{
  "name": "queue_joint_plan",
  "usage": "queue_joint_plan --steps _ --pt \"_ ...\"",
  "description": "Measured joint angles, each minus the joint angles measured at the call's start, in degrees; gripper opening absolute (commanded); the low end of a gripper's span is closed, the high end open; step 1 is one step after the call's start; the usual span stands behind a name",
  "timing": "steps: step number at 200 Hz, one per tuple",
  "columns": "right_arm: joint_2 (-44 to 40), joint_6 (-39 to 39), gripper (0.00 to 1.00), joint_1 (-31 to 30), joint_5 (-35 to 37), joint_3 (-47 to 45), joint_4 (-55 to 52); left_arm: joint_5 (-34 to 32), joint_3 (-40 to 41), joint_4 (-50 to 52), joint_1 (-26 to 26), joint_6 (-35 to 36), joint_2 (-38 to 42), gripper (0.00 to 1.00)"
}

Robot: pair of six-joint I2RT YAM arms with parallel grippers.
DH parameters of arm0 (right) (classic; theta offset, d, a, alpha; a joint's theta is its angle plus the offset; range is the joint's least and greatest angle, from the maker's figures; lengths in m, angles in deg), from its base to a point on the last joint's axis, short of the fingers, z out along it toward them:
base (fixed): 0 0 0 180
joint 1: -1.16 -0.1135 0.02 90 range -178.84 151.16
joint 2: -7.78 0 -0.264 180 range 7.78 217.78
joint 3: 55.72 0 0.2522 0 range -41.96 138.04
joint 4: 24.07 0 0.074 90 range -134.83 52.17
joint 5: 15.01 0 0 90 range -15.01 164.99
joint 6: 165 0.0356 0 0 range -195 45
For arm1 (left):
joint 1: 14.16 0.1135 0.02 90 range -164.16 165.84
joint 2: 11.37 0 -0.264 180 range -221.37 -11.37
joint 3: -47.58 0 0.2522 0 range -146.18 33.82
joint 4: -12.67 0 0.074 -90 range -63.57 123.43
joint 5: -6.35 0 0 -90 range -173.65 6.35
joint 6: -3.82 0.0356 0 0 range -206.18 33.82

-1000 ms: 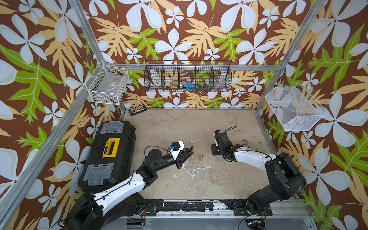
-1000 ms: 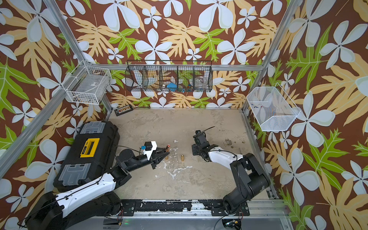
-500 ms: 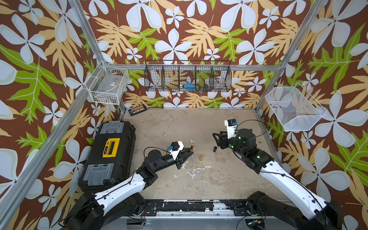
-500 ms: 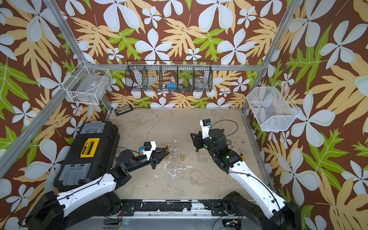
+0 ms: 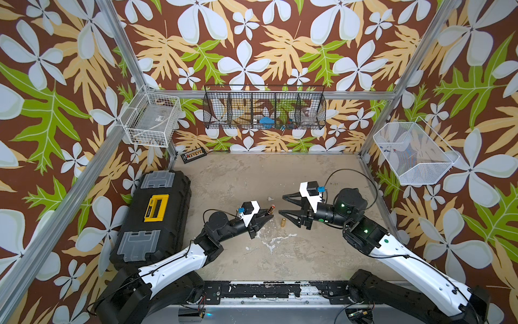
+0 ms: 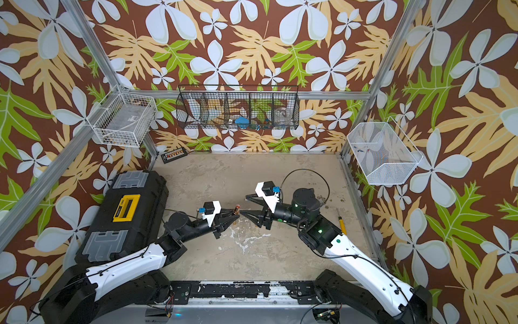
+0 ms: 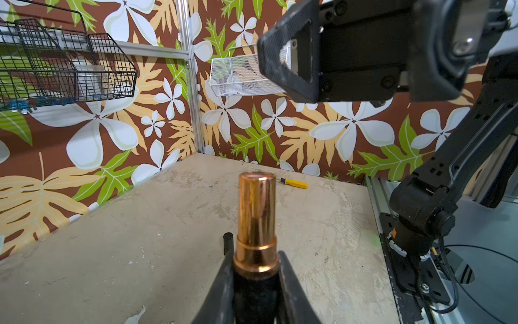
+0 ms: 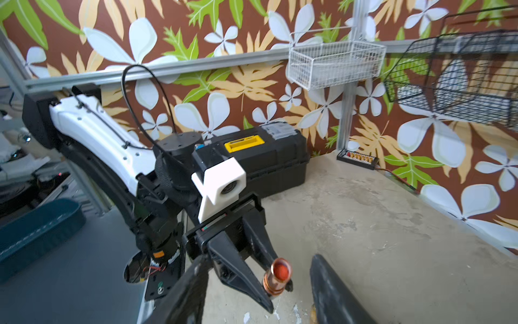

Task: Open the lipstick cap
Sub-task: Place the lipstick at the center of the board.

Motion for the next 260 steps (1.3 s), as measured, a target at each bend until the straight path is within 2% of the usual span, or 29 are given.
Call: queue_joint_plan --steps 25,54,106,155,219,260 --pt "0.9 -3.0 0.62 -0.8 2.3 0.3 -3.0 0.2 0.6 0.0 0.0 2.9 0.1 0.11" --pt "2.4 -5.2 0.57 -1.1 2.0 0.3 -3.9 0.4 1.0 -0.3 0.0 4.4 0.2 0.11" --pt "5.6 -5.4 0.51 -2.1 2.0 1.4 -5.6 1.5 1.0 -0.8 0.0 5.0 0.2 0.11" --pt "7.5 -5.3 0.40 -2.9 1.8 1.7 -5.5 2.7 1.0 -0.8 0.0 4.5 0.3 0.11" --pt "8.3 -4.3 0.33 -3.1 0.7 1.7 -5.0 2.9 0.8 -0.9 0.0 4.1 0.4 0.11" --pt "9.2 -3.9 0.32 -3.2 0.2 1.7 -4.9 3.1 0.6 -0.8 0.0 4.1 0.5 0.11"
